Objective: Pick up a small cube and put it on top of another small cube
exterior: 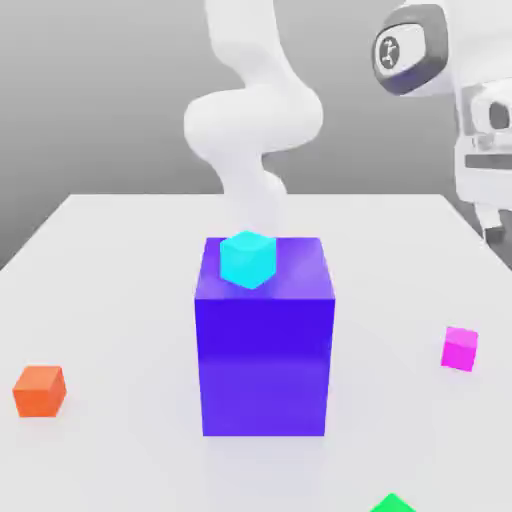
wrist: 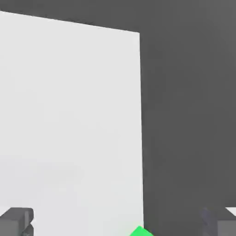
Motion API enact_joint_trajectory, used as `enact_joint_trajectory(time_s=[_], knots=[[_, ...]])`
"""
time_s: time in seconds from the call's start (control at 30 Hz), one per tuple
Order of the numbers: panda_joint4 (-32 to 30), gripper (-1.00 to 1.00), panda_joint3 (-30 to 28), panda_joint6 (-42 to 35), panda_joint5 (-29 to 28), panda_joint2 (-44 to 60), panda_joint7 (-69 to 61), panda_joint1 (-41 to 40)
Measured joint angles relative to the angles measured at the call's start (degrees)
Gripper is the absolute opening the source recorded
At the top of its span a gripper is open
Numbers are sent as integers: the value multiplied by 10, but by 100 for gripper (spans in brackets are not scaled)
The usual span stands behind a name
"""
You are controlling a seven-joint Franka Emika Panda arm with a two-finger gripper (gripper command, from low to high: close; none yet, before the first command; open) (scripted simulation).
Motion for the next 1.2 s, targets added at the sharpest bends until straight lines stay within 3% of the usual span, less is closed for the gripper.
enact_joint_trajectory(time_s=[0.43, 0.67, 0.7, 0.93, 1.13, 1.2], knots=[[-81, 0, 63, 97, -15, 163, -315, 122], [-63, 0, 24, 204, -71, 300, -298, 154], [-61, -100, 19, 213, -73, 311, -297, 159], [-61, -100, 19, 210, -73, 308, -297, 158], [-84, -100, 50, 120, -25, 197, -333, 139], [-64, -100, 34, 94, -11, 191, -306, 127]])
